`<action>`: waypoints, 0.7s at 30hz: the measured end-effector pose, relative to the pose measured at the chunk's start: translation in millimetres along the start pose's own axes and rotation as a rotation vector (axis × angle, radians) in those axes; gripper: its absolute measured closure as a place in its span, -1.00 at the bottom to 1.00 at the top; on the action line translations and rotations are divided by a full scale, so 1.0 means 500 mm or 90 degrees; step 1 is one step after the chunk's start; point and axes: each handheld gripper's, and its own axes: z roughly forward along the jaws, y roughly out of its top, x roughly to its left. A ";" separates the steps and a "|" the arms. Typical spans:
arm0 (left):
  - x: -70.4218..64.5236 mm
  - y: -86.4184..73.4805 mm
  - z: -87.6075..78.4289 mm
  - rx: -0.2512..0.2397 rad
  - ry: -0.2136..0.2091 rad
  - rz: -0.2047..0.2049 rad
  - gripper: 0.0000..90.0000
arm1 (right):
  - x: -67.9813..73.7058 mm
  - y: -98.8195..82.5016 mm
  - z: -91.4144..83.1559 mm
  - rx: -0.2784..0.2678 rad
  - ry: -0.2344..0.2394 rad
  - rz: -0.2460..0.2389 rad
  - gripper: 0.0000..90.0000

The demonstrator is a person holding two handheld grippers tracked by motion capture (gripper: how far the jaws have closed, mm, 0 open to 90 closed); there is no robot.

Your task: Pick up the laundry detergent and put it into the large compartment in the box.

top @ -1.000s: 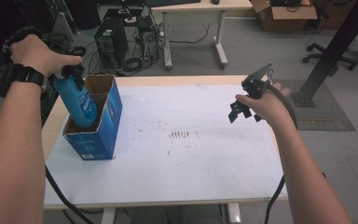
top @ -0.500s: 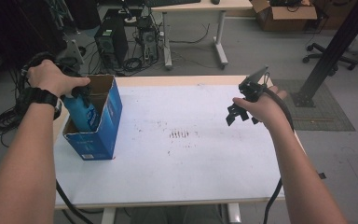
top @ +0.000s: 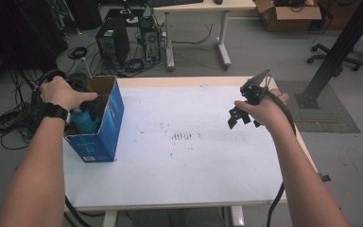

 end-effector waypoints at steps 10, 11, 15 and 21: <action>-0.004 0.002 0.039 0.005 -0.001 0.007 -0.17 | -0.007 -0.004 0.006 0.000 0.003 0.006 -0.91; -0.005 0.002 0.038 0.002 -0.001 0.008 -0.17 | -0.008 -0.004 0.006 0.001 0.003 0.006 -0.91; -0.006 0.000 0.039 0.006 0.002 0.011 -0.17 | -0.009 -0.007 0.005 -0.002 0.004 0.007 -0.91; -0.010 -0.002 0.039 0.004 0.006 0.013 -0.18 | -0.010 -0.011 0.002 -0.003 0.003 0.006 -0.91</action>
